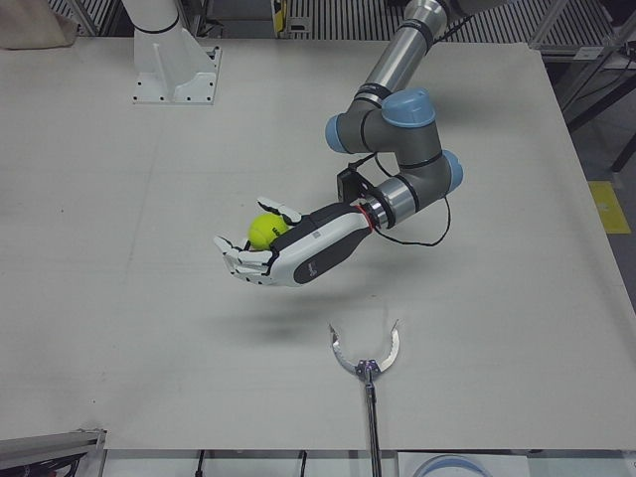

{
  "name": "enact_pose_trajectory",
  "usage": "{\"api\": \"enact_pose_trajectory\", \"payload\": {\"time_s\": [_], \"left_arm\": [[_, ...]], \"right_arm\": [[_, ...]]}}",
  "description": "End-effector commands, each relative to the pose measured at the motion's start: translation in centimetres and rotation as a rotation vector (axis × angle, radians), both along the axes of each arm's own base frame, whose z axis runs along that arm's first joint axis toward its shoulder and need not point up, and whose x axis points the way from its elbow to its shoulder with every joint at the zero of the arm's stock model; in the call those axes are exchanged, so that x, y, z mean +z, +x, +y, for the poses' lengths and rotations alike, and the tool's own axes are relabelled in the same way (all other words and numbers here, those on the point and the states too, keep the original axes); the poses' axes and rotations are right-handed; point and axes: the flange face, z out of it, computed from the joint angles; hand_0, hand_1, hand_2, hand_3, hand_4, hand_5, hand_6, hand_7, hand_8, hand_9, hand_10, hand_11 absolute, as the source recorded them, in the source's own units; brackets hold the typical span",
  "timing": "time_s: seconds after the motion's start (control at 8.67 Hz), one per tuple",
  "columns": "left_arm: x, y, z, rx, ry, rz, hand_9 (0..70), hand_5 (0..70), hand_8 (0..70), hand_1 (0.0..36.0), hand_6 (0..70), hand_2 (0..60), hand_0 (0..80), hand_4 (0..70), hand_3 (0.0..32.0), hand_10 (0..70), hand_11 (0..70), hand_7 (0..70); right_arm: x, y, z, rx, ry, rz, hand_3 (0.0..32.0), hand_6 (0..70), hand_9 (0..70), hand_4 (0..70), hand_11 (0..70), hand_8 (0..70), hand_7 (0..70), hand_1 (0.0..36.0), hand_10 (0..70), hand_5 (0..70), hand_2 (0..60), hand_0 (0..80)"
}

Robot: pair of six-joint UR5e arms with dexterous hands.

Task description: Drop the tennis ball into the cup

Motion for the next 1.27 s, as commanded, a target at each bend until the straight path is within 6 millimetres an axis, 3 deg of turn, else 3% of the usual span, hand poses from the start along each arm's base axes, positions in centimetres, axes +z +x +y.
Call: {"api": "enact_pose_trajectory", "payload": {"time_s": [0.0, 0.23, 0.35, 0.46, 0.58, 0.69, 0.81, 0.92, 1.04, 1.15], "left_arm": [[1.1, 3.2, 1.8, 0.053, 0.0, -0.005, 36.7, 21.0, 25.3, 36.0, 36.0, 6.6, 80.0, 39.9, 0.0, 20.9, 34.9, 59.9], [1.6, 6.1, 3.0, 0.097, 0.007, -0.009, 36.6, 21.8, 26.4, 36.0, 40.0, 6.0, 80.0, 38.6, 0.0, 21.3, 35.4, 58.1], [2.4, 6.1, 3.1, 0.098, 0.002, -0.014, 36.5, 21.9, 26.3, 36.0, 40.0, 6.4, 80.0, 38.3, 0.0, 21.3, 35.6, 57.9], [2.2, 4.9, 2.5, 0.078, 0.003, -0.011, 36.4, 20.0, 24.0, 36.0, 30.2, 7.0, 80.0, 38.5, 0.0, 20.9, 35.0, 59.6], [2.2, 1.6, 1.2, 0.023, -0.001, -0.013, 34.8, 19.0, 21.2, 36.0, 25.7, 14.0, 80.0, 39.2, 0.0, 20.1, 33.9, 60.0], [2.5, -3.2, -0.3, -0.054, -0.024, -0.026, 34.3, 19.3, 21.3, 36.0, 27.1, 13.7, 80.0, 39.5, 0.0, 20.0, 33.8, 60.1], [3.2, -8.5, -1.5, -0.138, -0.055, -0.038, 34.3, 21.5, 24.2, 36.0, 39.8, 14.9, 80.0, 39.5, 0.0, 20.5, 34.4, 58.5], [4.0, -12.9, -2.1, -0.209, -0.089, -0.049, 33.0, 18.0, 19.1, 36.0, 21.3, 18.5, 80.0, 38.6, 0.0, 20.5, 34.5, 60.2], [6.1, -18.2, -2.4, -0.291, -0.136, -0.061, 23.5, 18.1, 14.9, 36.0, 28.0, 20.3, 80.0, 31.7, 0.0, 15.3, 26.8, 48.9], [9.1, -21.6, -2.3, -0.342, -0.196, -0.076, 10.2, 16.2, 6.4, 36.0, 23.7, 10.9, 80.0, 18.5, 0.0, 7.6, 15.6, 35.4]], "right_arm": [[0.1, -0.1, 0.0, -0.001, -0.003, 0.0, 0.0, 0.0, 0.0, 0.0, 0.0, 0.0, 0.0, 0.0, 0.0, 0.0, 0.0, 0.0], [0.1, -0.1, 0.0, -0.001, -0.003, 0.0, 0.0, 0.0, 0.0, 0.0, 0.0, 0.0, 0.0, 0.0, 0.0, 0.0, 0.0, 0.0], [0.1, -0.1, 0.0, -0.001, -0.001, 0.0, 0.0, 0.0, 0.0, 0.0, 0.0, 0.0, 0.0, 0.0, 0.0, 0.0, 0.0, 0.0], [0.1, -0.1, 0.0, -0.001, -0.001, 0.0, 0.0, 0.0, 0.0, 0.0, 0.0, 0.0, 0.0, 0.0, 0.0, 0.0, 0.0, 0.0], [0.1, -0.1, 0.0, -0.001, -0.001, 0.0, 0.0, 0.0, 0.0, 0.0, 0.0, 0.0, 0.0, 0.0, 0.0, 0.0, 0.0, 0.0], [0.1, -0.1, 0.0, -0.001, -0.001, 0.0, 0.0, 0.0, 0.0, 0.0, 0.0, 0.0, 0.0, 0.0, 0.0, 0.0, 0.0, 0.0], [0.1, -0.1, 0.0, -0.001, -0.001, 0.0, 0.0, 0.0, 0.0, 0.0, 0.0, 0.0, 0.0, 0.0, 0.0, 0.0, 0.0, 0.0], [0.1, -0.1, 0.0, -0.001, -0.002, 0.002, 0.0, 0.0, 0.0, 0.0, 0.0, 0.0, 0.0, 0.0, 0.0, 0.0, 0.0, 0.0], [0.1, -0.1, 0.0, -0.001, -0.001, 0.0, 0.0, 0.0, 0.0, 0.0, 0.0, 0.0, 0.0, 0.0, 0.0, 0.0, 0.0, 0.0], [0.1, -0.1, 0.0, -0.001, -0.001, 0.0, 0.0, 0.0, 0.0, 0.0, 0.0, 0.0, 0.0, 0.0, 0.0, 0.0, 0.0, 0.0]]}}
